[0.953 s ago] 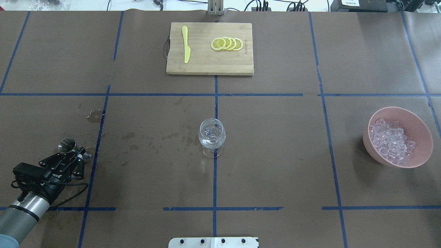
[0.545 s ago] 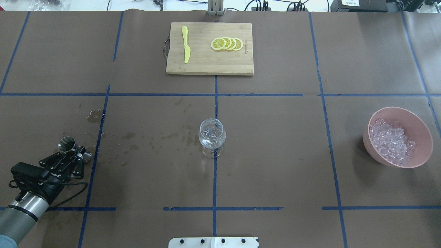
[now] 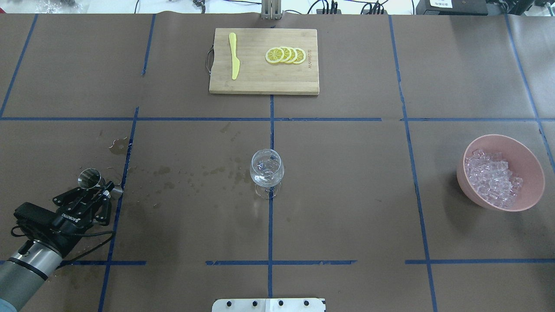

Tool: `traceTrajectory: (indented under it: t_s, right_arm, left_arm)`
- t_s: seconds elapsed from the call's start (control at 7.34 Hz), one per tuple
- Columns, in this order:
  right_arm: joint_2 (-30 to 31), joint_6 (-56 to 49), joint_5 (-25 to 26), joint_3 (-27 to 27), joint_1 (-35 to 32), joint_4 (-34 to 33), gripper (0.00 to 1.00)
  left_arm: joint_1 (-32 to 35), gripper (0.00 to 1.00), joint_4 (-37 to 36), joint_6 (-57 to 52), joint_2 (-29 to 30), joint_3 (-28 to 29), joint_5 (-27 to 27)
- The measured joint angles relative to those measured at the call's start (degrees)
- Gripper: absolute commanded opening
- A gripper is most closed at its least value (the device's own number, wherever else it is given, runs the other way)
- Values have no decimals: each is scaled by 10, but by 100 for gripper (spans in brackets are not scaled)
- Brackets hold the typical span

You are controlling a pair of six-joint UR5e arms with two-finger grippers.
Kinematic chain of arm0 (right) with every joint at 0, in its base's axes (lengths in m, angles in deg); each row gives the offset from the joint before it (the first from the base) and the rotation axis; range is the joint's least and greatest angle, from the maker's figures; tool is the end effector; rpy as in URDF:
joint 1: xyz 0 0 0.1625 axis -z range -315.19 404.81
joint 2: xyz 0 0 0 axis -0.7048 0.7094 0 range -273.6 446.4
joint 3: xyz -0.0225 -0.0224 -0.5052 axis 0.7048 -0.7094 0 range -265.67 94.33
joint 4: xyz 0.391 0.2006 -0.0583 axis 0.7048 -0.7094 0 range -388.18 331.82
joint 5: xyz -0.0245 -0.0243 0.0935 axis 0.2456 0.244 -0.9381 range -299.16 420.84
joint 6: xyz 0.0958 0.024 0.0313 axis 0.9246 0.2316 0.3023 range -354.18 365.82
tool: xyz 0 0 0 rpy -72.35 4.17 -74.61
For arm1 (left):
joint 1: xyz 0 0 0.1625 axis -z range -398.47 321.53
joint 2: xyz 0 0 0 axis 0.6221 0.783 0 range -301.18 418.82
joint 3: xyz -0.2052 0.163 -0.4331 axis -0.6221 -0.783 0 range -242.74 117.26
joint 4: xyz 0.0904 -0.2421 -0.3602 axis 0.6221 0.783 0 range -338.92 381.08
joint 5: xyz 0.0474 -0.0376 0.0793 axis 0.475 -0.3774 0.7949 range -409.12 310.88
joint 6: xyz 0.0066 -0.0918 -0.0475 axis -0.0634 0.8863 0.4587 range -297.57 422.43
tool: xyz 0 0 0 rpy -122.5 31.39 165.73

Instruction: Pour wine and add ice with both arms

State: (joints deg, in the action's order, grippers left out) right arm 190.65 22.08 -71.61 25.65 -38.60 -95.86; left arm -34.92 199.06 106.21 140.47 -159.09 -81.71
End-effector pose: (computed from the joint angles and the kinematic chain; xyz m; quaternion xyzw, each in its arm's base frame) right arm 0.0148 -0.4239 0.6188 0.1625 -0.3900 -0.0155 0.9062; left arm 0.3972 -0.2456 0.5826 0.5704 0.3947 -0.0716 0.7168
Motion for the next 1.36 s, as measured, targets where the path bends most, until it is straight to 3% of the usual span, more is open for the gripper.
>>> traceTrajectory:
  t_s: [0.41, 0.82, 1.09, 1.36]
  right_arm:
    - [4, 0, 0, 0, 0, 3, 100]
    - [5, -1, 0, 0, 0, 4, 100]
    - [6, -1, 1, 0, 0, 4, 100]
    - [8, -1, 1, 0, 0, 4, 100]
  left_arm:
    - [3, 0, -2, -49, 72, -30, -3]
    - [8, 0, -24, -135, 99, -40, -2]
    - [18, 0, -90, -217, 125, -55, -2]
    - [25, 0, -204, -234, 173, -80, -3]
